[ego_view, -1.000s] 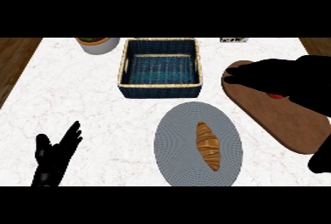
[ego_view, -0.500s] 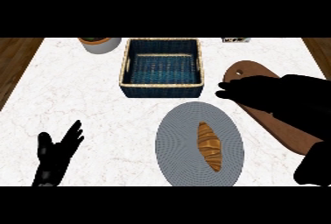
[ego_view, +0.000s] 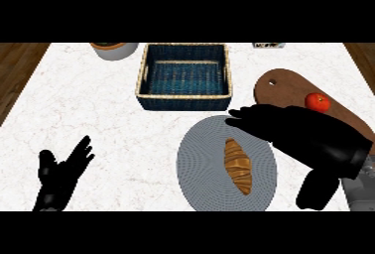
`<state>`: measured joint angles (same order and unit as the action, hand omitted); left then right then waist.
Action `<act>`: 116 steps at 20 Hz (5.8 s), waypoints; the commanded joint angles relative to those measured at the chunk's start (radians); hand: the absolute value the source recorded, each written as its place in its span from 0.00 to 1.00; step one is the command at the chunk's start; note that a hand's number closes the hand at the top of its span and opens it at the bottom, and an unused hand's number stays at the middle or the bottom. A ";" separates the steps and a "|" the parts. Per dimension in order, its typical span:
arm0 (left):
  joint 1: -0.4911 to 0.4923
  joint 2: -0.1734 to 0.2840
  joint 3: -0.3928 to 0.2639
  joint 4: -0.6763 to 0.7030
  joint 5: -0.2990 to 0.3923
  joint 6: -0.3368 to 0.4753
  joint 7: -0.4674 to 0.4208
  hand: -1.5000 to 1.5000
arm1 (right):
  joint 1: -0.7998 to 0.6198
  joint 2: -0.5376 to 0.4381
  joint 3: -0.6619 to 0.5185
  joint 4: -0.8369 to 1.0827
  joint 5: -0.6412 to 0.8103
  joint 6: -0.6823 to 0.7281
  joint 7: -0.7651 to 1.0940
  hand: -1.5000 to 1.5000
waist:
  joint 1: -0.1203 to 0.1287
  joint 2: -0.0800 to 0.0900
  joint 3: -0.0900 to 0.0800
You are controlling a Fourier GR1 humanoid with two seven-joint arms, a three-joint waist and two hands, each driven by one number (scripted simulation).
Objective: Pick the croissant from the placemat and place it in the basket
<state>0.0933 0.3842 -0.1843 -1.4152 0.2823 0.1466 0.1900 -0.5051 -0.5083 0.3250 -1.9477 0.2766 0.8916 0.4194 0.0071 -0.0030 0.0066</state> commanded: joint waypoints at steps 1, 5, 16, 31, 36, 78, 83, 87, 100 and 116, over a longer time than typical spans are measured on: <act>-0.004 -0.045 -0.026 0.077 -0.042 0.011 0.004 0.50 | 0.044 0.055 0.105 0.027 0.178 -0.075 -0.046 0.00 | -0.001 0.005 -0.006; -0.030 -0.050 0.001 0.058 -0.031 0.021 0.065 0.50 | 0.114 0.021 0.153 0.095 0.291 -0.139 -0.183 0.00 | -0.005 0.005 -0.006; 0.061 -0.029 0.037 0.015 -0.046 -0.055 0.028 0.50 | 0.123 0.073 0.160 0.302 0.455 -0.286 -0.381 0.00 | 0.003 0.004 -0.006; -0.041 -0.135 0.040 0.077 -0.145 0.013 0.084 0.50 | 0.127 0.210 0.189 0.466 0.617 -0.376 -0.449 0.00 | -0.004 0.005 -0.007; 0.051 -0.083 0.086 0.004 -0.107 -0.059 0.063 0.50 | 0.189 0.151 0.207 0.423 0.675 -0.331 -0.442 0.00 | -0.005 0.002 -0.007; 0.030 -0.157 0.105 -0.014 -0.191 -0.137 0.070 0.50 | 0.043 0.506 0.223 0.637 0.884 -0.606 0.047 1.00 | 0.070 0.003 -0.008; 0.010 -0.159 0.093 -0.005 -0.193 -0.146 0.075 0.50 | 0.012 0.508 0.170 0.488 0.670 -0.841 0.206 1.00 | 0.100 0.011 0.004; -0.008 -0.172 0.070 0.001 -0.200 -0.150 0.093 0.50 | -0.075 0.508 0.186 0.388 0.598 -1.065 0.336 1.00 | 0.123 0.006 0.000; -0.028 -0.156 0.087 0.019 -0.213 -0.142 0.097 0.50 | -0.679 0.508 0.145 0.549 0.684 -1.250 0.922 1.00 | 0.115 0.001 -0.014; -0.023 -0.150 0.118 -0.002 -0.210 -0.132 0.120 0.50 | -1.049 0.508 -0.024 1.067 0.554 -1.289 0.877 1.00 | 0.060 0.013 -0.010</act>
<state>0.0721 0.2415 -0.0657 -1.4410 0.0783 0.0069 0.2959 -1.5034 -0.0074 0.3078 -0.9890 0.8657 -0.3244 1.1610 0.0820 0.0054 0.0029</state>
